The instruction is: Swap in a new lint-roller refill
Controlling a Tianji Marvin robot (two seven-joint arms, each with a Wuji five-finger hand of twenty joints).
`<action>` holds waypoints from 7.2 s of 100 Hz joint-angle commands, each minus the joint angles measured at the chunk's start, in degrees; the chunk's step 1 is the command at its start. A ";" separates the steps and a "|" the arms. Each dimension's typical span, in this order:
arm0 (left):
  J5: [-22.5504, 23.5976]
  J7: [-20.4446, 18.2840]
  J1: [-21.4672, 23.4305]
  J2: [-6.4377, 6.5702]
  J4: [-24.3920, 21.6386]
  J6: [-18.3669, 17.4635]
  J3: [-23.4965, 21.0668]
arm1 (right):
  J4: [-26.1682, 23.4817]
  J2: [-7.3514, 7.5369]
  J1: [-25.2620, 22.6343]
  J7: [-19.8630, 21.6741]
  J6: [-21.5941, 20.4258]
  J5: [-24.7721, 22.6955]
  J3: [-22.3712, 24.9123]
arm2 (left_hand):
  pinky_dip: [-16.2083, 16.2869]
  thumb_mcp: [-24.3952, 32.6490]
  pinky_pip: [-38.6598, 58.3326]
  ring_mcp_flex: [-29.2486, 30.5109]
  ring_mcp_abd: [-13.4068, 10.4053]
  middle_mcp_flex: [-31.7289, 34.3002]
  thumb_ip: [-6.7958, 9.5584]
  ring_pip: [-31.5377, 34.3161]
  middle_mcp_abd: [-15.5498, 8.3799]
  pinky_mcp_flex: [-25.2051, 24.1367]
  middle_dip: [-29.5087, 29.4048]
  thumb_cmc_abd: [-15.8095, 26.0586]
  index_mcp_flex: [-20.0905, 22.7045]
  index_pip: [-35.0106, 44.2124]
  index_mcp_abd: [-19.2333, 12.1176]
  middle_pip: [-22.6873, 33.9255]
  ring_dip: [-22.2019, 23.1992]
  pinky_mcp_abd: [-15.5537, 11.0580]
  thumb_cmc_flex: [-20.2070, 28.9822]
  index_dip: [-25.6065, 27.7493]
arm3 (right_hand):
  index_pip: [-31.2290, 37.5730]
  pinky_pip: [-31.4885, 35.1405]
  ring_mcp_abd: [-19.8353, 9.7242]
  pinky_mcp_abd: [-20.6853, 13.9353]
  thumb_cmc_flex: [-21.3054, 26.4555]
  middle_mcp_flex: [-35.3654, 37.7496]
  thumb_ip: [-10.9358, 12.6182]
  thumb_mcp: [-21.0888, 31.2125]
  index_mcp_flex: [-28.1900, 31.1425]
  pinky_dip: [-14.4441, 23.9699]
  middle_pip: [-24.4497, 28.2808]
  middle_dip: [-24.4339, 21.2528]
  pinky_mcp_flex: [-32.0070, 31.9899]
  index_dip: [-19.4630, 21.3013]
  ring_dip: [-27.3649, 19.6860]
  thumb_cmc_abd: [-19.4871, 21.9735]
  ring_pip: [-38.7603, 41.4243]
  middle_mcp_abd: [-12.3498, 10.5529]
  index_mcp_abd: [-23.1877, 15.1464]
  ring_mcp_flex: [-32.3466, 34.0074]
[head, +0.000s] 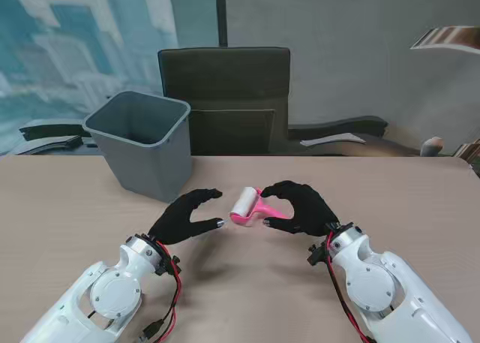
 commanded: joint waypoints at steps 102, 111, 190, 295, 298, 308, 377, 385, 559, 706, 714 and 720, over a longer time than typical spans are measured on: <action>-1.66 -1.84 0.24 -0.11 -0.49 1.72 0.13 | 4.83 0.56 8.69 6.02 25.19 -5.76 -7.73 | 1.71 -1.91 1.51 1.08 -0.15 2.10 0.98 2.18 -0.06 0.17 0.02 2.10 0.41 -0.95 -0.74 1.13 1.57 -1.44 -0.48 0.42 | 0.85 4.95 1.09 3.79 -0.56 5.98 2.49 -21.49 4.78 3.04 1.93 1.83 2.37 0.38 3.02 20.31 5.27 5.16 3.88 6.44; -1.79 -1.91 0.24 -0.11 -0.44 1.93 0.05 | 7.69 -0.23 11.53 3.38 27.02 -5.21 -10.42 | 1.76 -1.94 1.65 1.10 -0.09 2.23 1.00 2.25 -0.10 0.23 0.08 2.09 0.43 -0.93 -0.74 1.21 1.64 -1.48 -0.32 0.42 | 1.73 6.11 1.04 3.81 -0.09 7.01 2.85 -21.03 5.85 3.38 3.22 2.19 3.12 0.97 3.47 20.04 6.80 5.54 3.94 7.36; -1.70 -2.18 0.84 -0.02 -0.85 1.95 -0.77 | 24.64 -4.83 27.76 -0.65 34.13 2.92 -25.90 | 1.96 -2.59 2.49 1.98 0.05 3.24 1.12 2.91 -0.15 0.59 0.47 2.48 0.63 -0.82 -0.70 1.70 2.14 -1.29 0.09 0.42 | 5.60 12.97 0.92 4.48 3.72 11.17 4.29 -17.58 9.61 3.23 8.23 3.29 7.75 3.77 4.62 17.80 13.90 6.14 2.54 12.18; -1.37 -1.61 1.90 -0.05 -1.48 1.40 -1.73 | 33.95 -9.24 34.48 2.29 38.92 14.07 -33.17 | 1.88 -3.36 2.80 2.08 0.17 3.37 1.31 3.03 -0.14 0.63 0.55 2.94 0.68 -0.92 -0.60 1.75 2.27 -1.24 0.26 0.36 | 6.24 36.69 -9.66 1.77 27.02 33.18 -5.43 38.35 9.46 0.45 23.03 14.19 39.67 3.01 11.70 -11.03 43.43 3.06 6.89 41.34; -1.41 -1.63 1.89 -0.05 -1.48 1.43 -1.72 | 33.64 -9.22 34.00 1.88 38.56 14.31 -32.56 | 1.88 -3.33 2.80 2.09 0.16 3.34 1.33 3.03 -0.06 0.62 0.55 2.84 0.67 -0.93 -0.57 1.73 2.27 -1.24 0.36 0.36 | 6.34 37.87 -10.85 1.23 27.47 32.96 -6.21 38.69 9.67 0.93 23.88 16.26 40.43 3.10 12.92 -11.51 46.35 2.90 6.93 41.42; -1.45 -1.65 1.82 -0.06 -1.41 1.42 -1.65 | 31.61 -8.76 32.00 0.65 36.51 14.63 -30.16 | 1.87 -3.36 2.80 2.05 0.12 3.32 1.35 2.99 -0.11 0.64 0.54 2.99 0.62 -0.95 -0.57 1.72 2.25 -1.24 0.35 0.35 | 6.32 40.25 -13.57 -0.51 28.13 32.78 -7.58 39.15 10.06 2.77 25.02 21.20 41.66 3.31 15.36 -11.78 52.58 2.44 7.01 41.61; -14.34 -6.67 0.20 -0.51 -2.13 7.31 1.47 | 5.53 -6.21 10.10 -14.96 7.97 9.16 -13.71 | 2.63 -14.10 0.86 0.78 2.51 2.02 0.23 1.97 2.17 -0.37 -0.10 7.13 0.81 -6.05 5.72 0.11 2.21 0.44 -4.18 -2.26 | 7.38 38.16 -13.97 -2.27 26.71 33.63 -6.76 38.79 11.31 5.72 21.68 22.78 39.78 4.22 15.56 -10.49 51.91 0.67 4.02 41.41; -16.13 -7.32 0.25 -0.58 -2.60 8.52 1.72 | 5.43 -6.34 9.87 -15.16 5.24 9.78 -13.95 | 2.70 -14.93 0.70 0.68 2.77 1.99 0.19 1.88 2.54 -0.35 -0.24 7.67 0.91 -6.41 6.36 -0.19 2.23 0.62 -4.80 -2.43 | 7.46 38.01 -14.10 -2.36 26.51 33.72 -6.45 38.79 11.35 5.90 21.70 22.57 39.76 4.25 15.52 -10.27 51.65 0.46 3.79 41.48; -16.92 -1.18 2.68 -1.89 -4.38 3.83 1.28 | 4.69 -6.05 8.03 -11.74 -3.18 13.61 -17.17 | 3.20 -0.73 28.75 31.43 2.03 36.68 -0.64 28.16 -2.98 17.34 9.55 0.27 19.22 34.21 -3.05 17.81 8.40 3.94 23.31 -1.25 | 26.03 26.93 -7.34 -0.14 17.58 32.58 1.07 16.25 5.76 5.42 10.97 7.28 31.91 -11.34 10.44 6.59 29.26 1.59 2.05 36.09; -14.17 1.36 4.29 -1.98 -5.23 -0.44 1.03 | 5.18 -4.83 7.08 -15.67 -3.93 2.49 -12.66 | 1.89 0.95 30.95 31.08 1.60 36.35 -0.34 30.41 -3.57 17.25 13.17 -0.09 17.18 36.56 -3.90 18.81 9.81 2.94 22.68 0.12 | 4.01 2.18 -7.17 -5.41 4.20 -2.45 11.61 -1.44 -1.88 -2.32 1.55 -1.73 -3.80 1.97 -1.53 14.53 1.63 -1.19 -7.36 -4.63; -14.16 1.20 4.37 -1.92 -5.26 -0.69 1.02 | 5.70 -4.88 7.48 -15.76 -4.22 2.51 -12.74 | 1.86 1.00 30.97 31.06 1.63 36.33 -0.33 30.40 -3.48 17.25 13.20 -0.10 17.14 36.55 -3.92 18.81 9.82 2.94 22.72 0.15 | 3.90 0.48 -7.59 -6.59 4.17 -2.89 11.88 -1.71 -2.05 -3.82 1.22 -2.09 -4.74 2.20 -2.41 14.65 0.40 -1.54 -7.48 -4.97; -14.19 0.99 4.42 -1.86 -5.27 -0.88 1.01 | 6.26 -4.98 7.90 -16.05 -4.44 2.45 -12.92 | 1.83 1.02 30.98 31.13 1.58 36.41 -0.33 30.44 -3.55 17.25 13.25 -0.13 17.21 36.60 -3.88 18.85 9.85 2.94 22.70 0.21 | 3.88 -0.34 -7.82 -7.40 4.05 -3.00 12.03 -1.83 -2.12 -4.67 1.15 -2.24 -5.18 2.30 -2.79 14.81 -0.06 -1.69 -7.60 -5.03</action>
